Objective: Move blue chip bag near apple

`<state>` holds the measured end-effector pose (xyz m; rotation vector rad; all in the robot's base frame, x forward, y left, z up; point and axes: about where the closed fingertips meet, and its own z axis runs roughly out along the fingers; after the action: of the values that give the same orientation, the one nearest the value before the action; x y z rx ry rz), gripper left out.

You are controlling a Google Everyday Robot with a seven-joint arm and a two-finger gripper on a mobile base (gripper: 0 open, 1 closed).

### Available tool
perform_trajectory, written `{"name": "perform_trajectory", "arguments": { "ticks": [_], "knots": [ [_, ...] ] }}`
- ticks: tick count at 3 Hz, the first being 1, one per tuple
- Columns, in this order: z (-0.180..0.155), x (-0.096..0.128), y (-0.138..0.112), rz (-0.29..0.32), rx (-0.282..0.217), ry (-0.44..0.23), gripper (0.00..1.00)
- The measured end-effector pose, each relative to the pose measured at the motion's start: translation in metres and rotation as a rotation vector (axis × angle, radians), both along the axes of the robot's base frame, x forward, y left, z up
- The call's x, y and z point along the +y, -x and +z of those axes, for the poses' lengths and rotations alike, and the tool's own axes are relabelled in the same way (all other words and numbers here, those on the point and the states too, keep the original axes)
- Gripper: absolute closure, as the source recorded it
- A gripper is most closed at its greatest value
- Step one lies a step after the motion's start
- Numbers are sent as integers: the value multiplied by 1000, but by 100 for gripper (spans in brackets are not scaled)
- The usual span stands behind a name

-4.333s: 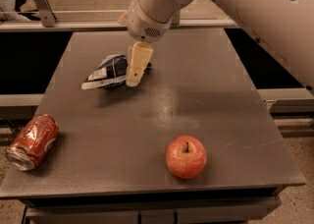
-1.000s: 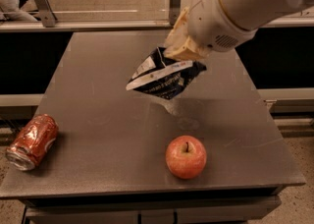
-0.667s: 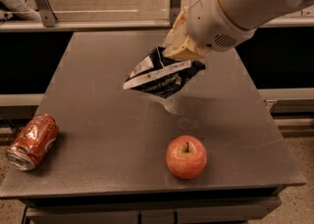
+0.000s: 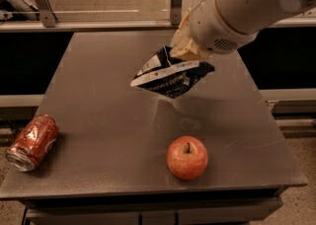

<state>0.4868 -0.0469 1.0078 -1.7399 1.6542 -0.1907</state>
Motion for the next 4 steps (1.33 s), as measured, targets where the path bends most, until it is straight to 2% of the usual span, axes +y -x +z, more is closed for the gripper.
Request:
{"name": "perform_trajectory", "arguments": {
  "ticks": [1, 2, 3, 4],
  "knots": [
    [-20, -29, -4, -67, -2, 17, 100],
    [-48, -67, -7, -142, 23, -38, 98],
    [-67, -72, -10, -151, 112, -127, 75],
    [-66, -69, -9, -148, 111, -130, 53]
  ]
}}
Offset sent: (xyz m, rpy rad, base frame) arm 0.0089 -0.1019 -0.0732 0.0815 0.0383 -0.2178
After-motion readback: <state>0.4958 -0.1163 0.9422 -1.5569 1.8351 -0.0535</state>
